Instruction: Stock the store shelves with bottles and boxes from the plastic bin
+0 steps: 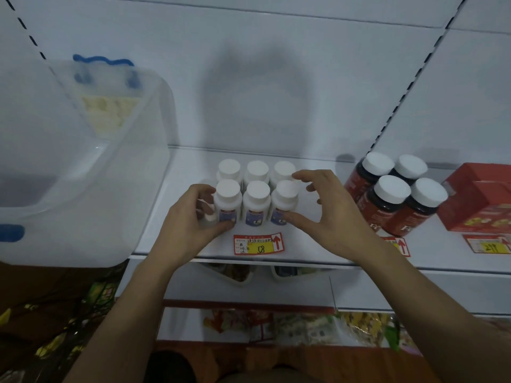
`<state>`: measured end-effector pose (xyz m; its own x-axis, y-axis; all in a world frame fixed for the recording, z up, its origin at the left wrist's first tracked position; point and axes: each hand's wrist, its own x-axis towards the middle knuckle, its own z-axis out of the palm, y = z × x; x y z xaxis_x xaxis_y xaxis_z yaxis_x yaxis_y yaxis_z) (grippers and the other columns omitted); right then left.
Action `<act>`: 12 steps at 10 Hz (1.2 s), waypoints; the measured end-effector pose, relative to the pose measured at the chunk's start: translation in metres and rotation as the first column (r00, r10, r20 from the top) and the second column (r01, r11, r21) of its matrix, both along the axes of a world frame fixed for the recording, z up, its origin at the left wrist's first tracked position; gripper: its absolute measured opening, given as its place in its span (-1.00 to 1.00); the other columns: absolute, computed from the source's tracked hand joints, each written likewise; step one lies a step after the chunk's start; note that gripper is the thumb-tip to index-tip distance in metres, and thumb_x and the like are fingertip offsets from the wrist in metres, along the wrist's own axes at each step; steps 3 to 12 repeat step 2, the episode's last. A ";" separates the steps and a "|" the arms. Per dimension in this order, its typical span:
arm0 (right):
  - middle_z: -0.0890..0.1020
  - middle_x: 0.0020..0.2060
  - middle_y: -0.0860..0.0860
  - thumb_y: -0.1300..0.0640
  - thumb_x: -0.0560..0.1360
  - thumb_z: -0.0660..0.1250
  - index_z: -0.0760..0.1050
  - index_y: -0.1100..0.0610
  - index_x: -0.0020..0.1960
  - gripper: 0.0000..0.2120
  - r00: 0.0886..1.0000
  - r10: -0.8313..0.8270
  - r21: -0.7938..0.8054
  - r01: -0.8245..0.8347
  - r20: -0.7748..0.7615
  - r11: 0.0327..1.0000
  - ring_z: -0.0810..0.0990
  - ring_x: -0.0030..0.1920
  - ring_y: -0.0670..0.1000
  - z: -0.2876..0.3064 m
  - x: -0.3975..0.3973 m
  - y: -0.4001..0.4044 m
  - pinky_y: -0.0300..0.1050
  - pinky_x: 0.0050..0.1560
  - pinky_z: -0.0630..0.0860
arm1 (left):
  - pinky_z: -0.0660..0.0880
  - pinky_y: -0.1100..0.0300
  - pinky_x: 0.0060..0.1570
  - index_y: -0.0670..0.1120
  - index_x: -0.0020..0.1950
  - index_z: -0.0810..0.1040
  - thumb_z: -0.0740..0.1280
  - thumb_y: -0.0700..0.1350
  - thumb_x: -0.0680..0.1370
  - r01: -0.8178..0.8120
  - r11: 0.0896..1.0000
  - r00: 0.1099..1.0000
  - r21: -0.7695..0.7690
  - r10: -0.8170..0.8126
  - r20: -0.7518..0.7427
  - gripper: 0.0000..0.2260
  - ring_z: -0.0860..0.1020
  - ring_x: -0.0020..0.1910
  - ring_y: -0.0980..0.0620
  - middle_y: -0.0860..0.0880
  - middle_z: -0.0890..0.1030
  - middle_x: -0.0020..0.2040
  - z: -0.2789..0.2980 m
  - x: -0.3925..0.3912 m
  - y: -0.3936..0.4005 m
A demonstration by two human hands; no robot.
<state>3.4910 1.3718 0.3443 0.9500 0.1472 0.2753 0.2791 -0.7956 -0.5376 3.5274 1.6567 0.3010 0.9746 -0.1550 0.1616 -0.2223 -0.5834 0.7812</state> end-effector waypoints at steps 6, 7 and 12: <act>0.27 0.49 -0.12 -0.34 0.47 0.29 0.11 -0.07 0.58 -0.20 1.000 0.012 -0.013 -0.012 -0.023 1.000 0.31 0.45 -0.12 0.012 -0.028 -0.019 -0.07 0.41 0.39 | 0.50 0.23 0.08 0.03 0.32 0.42 0.46 0.22 0.38 -0.120 0.991 0.990 -0.051 0.123 0.073 -0.42 0.54 0.08 0.18 0.10 0.55 0.14 -0.003 -0.033 0.000; 0.27 0.49 -0.12 -0.34 0.47 0.29 0.11 -0.07 0.58 -0.20 1.000 0.012 -0.013 -0.012 -0.023 1.000 0.31 0.45 -0.12 0.012 -0.028 -0.019 -0.07 0.41 0.39 | 0.50 0.23 0.08 0.03 0.32 0.42 0.46 0.22 0.38 -0.120 0.991 0.990 -0.051 0.123 0.073 -0.42 0.54 0.08 0.18 0.10 0.55 0.14 -0.003 -0.033 0.000; 0.27 0.49 -0.12 -0.34 0.47 0.29 0.11 -0.07 0.58 -0.20 1.000 0.012 -0.013 -0.012 -0.023 1.000 0.31 0.45 -0.12 0.012 -0.028 -0.019 -0.07 0.41 0.39 | 0.50 0.23 0.08 0.03 0.32 0.42 0.46 0.22 0.38 -0.120 0.991 0.990 -0.051 0.123 0.073 -0.42 0.54 0.08 0.18 0.10 0.55 0.14 -0.003 -0.033 0.000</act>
